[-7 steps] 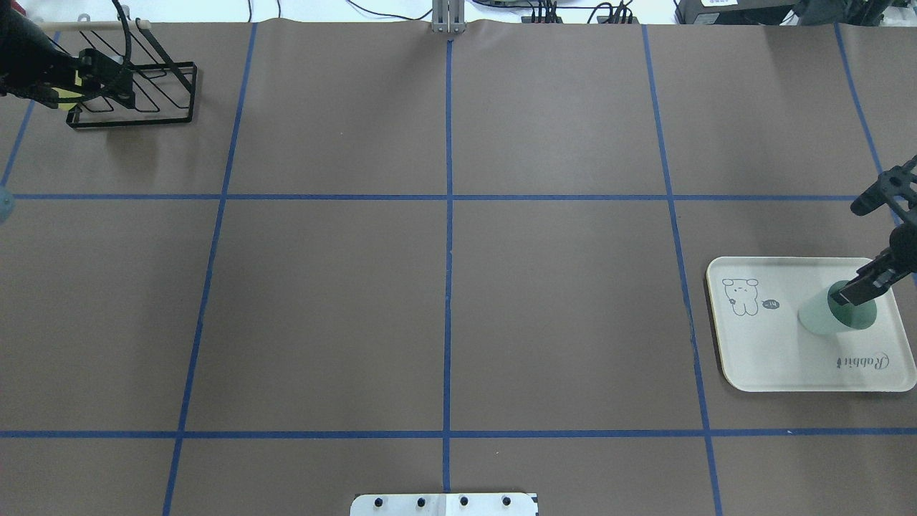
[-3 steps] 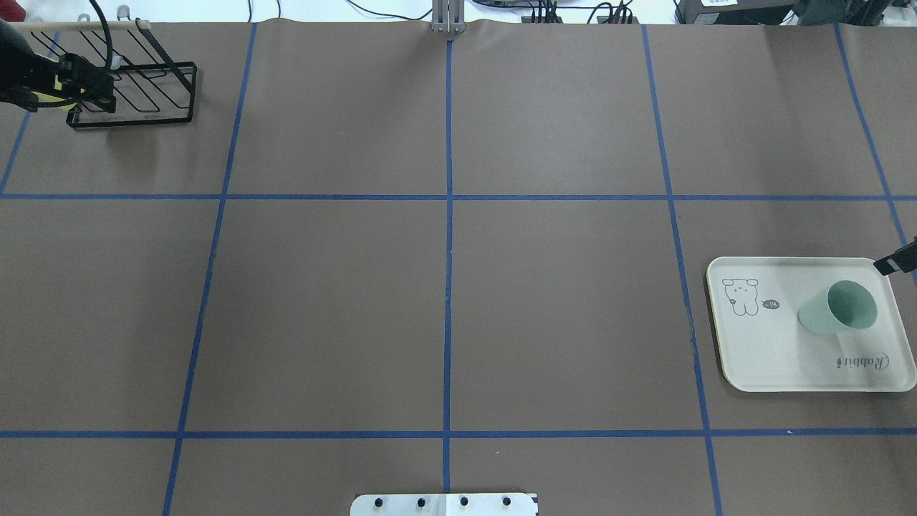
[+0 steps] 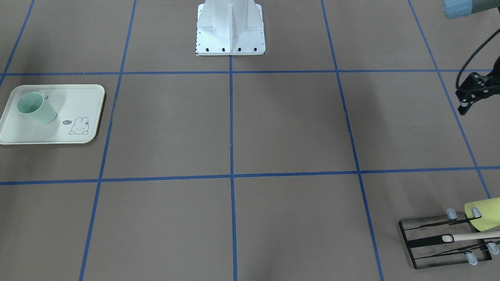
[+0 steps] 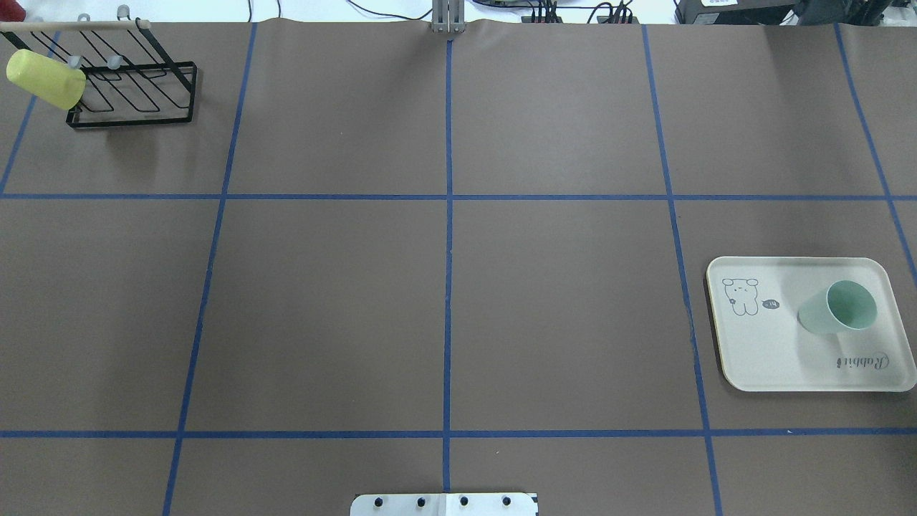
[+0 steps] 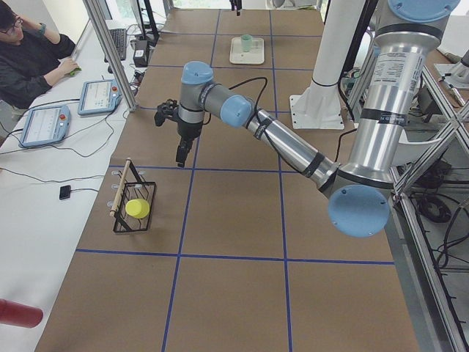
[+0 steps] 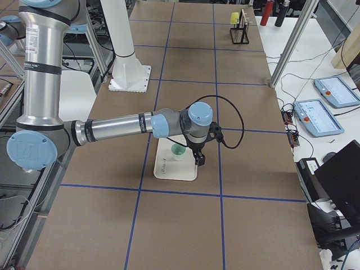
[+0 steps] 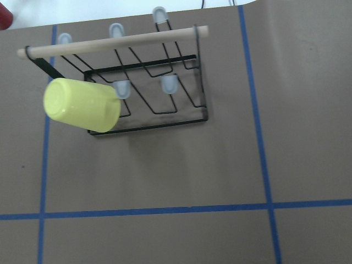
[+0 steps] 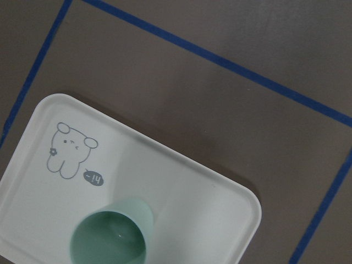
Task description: Left arm grabs green cup and hands to right arm on tray
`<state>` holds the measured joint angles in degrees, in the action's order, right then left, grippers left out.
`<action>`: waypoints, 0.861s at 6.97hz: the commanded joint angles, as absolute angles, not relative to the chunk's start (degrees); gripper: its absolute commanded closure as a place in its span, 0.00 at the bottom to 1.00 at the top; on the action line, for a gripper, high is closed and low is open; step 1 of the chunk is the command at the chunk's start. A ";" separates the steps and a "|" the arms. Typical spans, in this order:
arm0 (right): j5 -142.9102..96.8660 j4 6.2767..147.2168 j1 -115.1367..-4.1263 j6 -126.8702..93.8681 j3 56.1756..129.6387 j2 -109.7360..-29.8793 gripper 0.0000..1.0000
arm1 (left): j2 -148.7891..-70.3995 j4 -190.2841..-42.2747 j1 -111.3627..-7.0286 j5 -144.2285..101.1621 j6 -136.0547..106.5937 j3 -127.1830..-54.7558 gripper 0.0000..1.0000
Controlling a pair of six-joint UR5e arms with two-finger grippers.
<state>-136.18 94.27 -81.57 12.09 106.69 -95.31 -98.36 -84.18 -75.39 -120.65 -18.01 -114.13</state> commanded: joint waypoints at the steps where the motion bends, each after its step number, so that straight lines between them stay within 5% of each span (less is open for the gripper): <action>1: -133.78 106.90 -87.07 20.26 106.35 -91.43 0.00 | -93.18 -84.20 -81.36 -121.20 -0.35 -111.99 0.00; 6: -133.59 108.63 -90.97 22.67 106.35 -92.63 0.00 | -86.50 -86.66 -83.41 -125.95 5.80 -108.81 0.00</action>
